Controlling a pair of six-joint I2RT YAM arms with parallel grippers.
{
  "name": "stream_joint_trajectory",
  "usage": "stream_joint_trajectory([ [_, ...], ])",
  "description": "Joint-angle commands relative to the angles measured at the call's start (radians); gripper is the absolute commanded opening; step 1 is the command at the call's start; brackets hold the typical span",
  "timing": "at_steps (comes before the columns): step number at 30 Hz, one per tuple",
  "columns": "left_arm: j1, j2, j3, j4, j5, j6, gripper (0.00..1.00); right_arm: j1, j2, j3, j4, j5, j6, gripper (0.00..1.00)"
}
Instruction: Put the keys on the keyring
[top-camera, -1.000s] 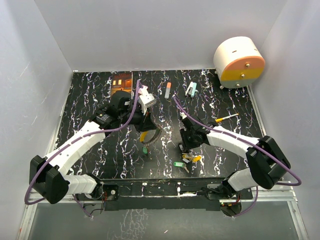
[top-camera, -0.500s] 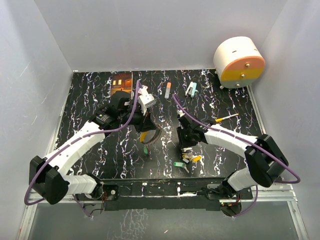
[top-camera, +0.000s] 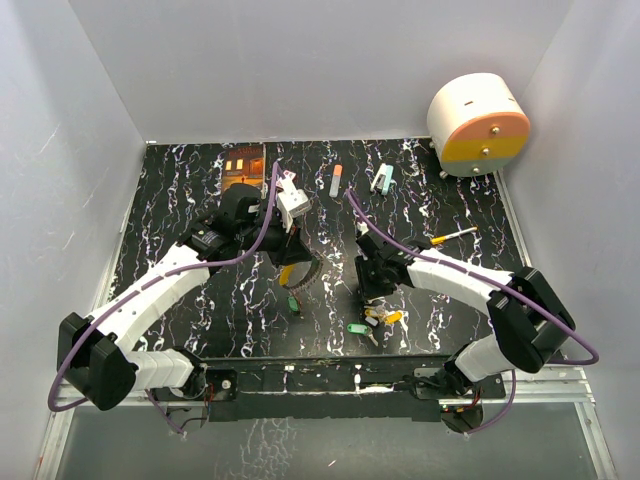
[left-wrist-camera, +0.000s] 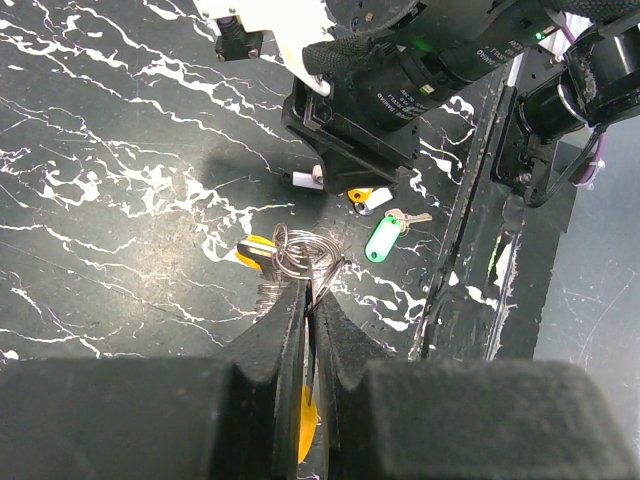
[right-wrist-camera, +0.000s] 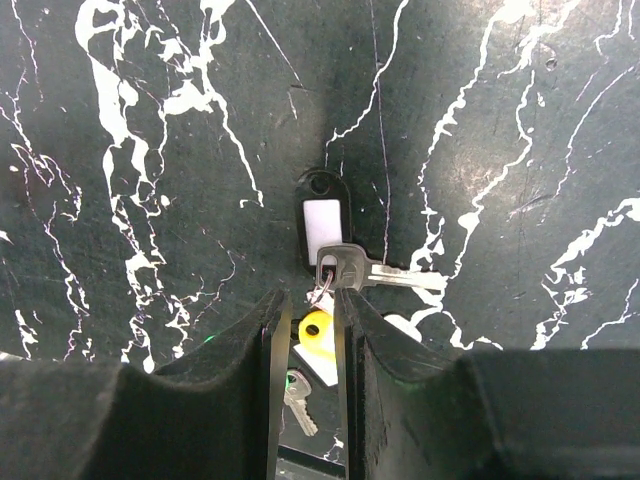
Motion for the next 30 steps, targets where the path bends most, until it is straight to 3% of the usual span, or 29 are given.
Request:
stream_joint_trajectory([
  [1,0.003,-0.047,-0.005,0.017,0.019,0.006,0.0,0.005,0.0,0.003,0.023,0.01,0.022,0.3],
  [9,0.004,-0.046,-0.001,0.015,0.018,0.005,0.0,0.005,0.028,-0.006,0.037,-0.005,0.021,0.28],
  [14,0.004,-0.045,-0.004,0.017,0.021,0.004,0.0,0.006,0.02,-0.005,0.029,0.013,0.02,0.08],
  [17,0.003,-0.043,0.0,0.017,0.023,0.004,0.0,0.005,-0.001,0.003,0.021,0.026,0.011,0.07],
  [23,0.003,-0.03,0.061,-0.026,0.047,0.048,0.0,0.005,-0.163,0.028,-0.004,0.013,-0.138,0.07],
  [30,0.002,-0.005,0.142,-0.099,0.021,0.175,0.0,0.006,-0.395,0.139,-0.004,-0.208,-0.264,0.07],
])
